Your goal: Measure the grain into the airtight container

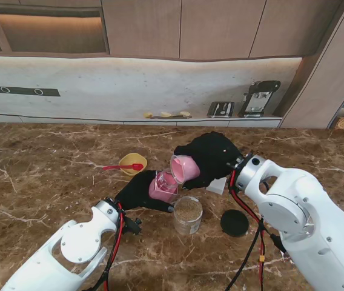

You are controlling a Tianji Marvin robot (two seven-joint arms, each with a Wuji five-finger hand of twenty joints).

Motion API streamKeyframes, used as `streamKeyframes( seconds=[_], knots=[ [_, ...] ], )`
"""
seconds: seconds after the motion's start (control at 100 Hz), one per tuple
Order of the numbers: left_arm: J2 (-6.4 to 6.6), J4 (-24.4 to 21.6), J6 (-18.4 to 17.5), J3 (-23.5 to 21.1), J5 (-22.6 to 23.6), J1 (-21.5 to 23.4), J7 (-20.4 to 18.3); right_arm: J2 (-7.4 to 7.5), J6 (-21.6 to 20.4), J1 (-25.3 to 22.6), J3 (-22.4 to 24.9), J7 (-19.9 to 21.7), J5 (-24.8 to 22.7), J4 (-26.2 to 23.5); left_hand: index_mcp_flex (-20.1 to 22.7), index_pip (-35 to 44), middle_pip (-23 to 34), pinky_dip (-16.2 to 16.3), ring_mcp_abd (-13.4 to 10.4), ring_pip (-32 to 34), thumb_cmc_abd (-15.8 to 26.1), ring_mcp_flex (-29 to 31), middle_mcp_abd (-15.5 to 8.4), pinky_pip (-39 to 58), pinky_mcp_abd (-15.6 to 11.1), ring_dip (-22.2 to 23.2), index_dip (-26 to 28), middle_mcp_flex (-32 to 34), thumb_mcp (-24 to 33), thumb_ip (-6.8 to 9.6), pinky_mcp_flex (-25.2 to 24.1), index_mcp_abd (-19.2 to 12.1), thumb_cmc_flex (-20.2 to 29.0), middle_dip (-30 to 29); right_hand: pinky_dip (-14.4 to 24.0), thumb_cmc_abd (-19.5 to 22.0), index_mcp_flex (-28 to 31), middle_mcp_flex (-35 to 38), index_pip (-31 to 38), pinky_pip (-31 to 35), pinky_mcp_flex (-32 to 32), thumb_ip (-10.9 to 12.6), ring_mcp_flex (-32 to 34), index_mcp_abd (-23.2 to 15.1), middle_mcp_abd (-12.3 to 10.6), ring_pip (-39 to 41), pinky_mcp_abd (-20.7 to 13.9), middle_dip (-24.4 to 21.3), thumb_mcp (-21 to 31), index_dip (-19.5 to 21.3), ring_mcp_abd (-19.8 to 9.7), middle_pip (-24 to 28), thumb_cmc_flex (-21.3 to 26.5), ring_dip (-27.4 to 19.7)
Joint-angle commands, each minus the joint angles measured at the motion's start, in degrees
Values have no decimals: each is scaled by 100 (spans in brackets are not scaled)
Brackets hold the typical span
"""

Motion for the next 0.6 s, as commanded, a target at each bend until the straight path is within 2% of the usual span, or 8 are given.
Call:
streamKeyframes(
  seconds=[0.0, 0.59],
  knots=[
    [-32, -90, -59, 52, 33, -10, -6, 11, 60, -30, -39, 38, -167, 39, 1285, 2279, 645, 104, -401, 1057, 3400, 528, -534, 129, 30, 261, 131, 328, 1371, -49, -39, -1318, 1521, 169, 172, 1682, 525, 697, 181, 368, 84, -262, 354, -736, -702, 575, -165, 393, 1398, 33, -712, 1272, 1186, 186],
    [-47, -42, -42, 92, 59, -45, 38, 54, -264, 177, -320, -343, -1364, 47, 1256, 2247, 628, 97, -363, 1086, 3382, 518, -467, 148, -21, 277, 117, 320, 1353, -77, -30, -1280, 1533, 191, 241, 1706, 537, 773, 183, 496, 193, -246, 447, -815, -768, 764, -225, 486, 1426, 112, -808, 1427, 1134, 316]
  ],
)
